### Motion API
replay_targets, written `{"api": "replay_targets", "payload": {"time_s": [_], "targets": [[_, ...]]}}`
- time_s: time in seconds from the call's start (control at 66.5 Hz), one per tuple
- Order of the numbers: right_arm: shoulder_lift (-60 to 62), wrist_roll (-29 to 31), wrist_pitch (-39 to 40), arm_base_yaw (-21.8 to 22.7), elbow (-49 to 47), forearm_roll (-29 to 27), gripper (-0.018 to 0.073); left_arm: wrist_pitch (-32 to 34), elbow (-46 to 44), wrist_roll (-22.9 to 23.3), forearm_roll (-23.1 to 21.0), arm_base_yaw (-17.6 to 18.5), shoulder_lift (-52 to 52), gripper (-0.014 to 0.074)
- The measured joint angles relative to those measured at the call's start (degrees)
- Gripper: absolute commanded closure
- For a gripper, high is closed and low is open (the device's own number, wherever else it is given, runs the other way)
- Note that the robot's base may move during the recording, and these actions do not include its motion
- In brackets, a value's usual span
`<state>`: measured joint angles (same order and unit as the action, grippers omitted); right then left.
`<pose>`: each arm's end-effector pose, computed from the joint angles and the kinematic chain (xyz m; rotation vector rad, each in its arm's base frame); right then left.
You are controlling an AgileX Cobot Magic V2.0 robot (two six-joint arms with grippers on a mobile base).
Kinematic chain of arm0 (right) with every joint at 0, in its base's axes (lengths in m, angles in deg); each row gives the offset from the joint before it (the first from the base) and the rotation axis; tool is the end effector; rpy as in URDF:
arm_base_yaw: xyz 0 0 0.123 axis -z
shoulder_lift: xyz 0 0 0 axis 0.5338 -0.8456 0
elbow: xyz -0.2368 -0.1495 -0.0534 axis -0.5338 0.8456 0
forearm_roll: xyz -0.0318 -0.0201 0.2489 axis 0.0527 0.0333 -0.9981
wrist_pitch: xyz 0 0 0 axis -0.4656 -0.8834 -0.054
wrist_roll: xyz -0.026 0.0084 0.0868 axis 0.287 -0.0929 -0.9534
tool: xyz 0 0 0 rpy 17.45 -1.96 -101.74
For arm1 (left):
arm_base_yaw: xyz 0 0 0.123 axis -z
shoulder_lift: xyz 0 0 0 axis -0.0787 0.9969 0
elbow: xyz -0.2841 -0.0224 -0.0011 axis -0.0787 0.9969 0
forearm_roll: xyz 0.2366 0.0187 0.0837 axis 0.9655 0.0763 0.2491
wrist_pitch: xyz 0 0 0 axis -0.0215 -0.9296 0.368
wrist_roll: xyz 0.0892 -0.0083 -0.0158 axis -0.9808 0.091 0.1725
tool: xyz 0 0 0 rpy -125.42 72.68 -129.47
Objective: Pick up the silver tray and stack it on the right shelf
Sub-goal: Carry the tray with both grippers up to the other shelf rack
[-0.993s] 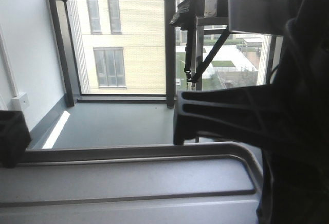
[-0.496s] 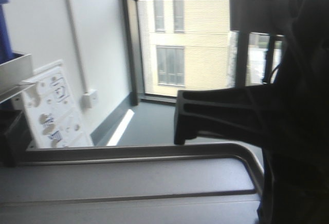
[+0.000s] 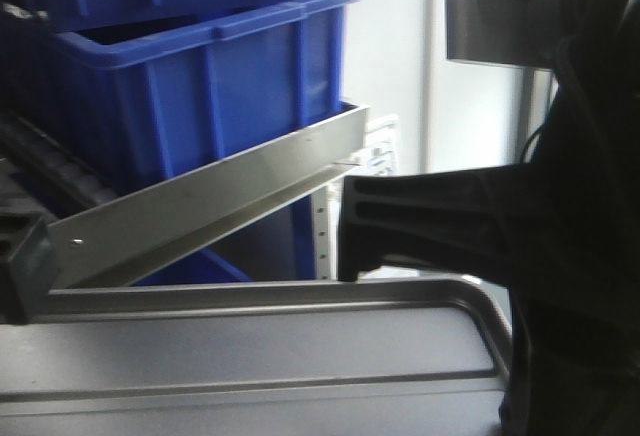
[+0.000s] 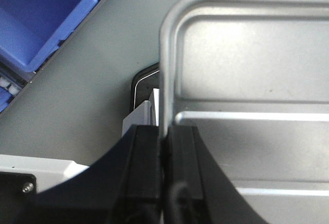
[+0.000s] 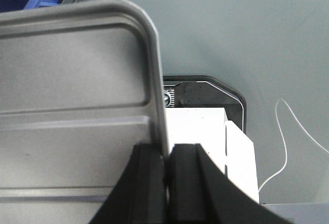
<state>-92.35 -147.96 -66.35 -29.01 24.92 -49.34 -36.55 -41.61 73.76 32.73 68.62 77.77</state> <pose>0.1179 0.1876 0.2378 0.1967 2.8724 0.2748 0.0956 -0.1633 0.2395 0.0604 2.9509 -0.0250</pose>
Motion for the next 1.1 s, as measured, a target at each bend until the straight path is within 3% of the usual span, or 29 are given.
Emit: {"api": "replay_targets", "payload": {"time_s": [1.098], "targets": [[0.0, 0.0, 0.0, 0.0, 0.0, 0.0, 0.0489, 0.0, 0.0, 0.0, 0.0, 0.0, 0.0, 0.0697]]}}
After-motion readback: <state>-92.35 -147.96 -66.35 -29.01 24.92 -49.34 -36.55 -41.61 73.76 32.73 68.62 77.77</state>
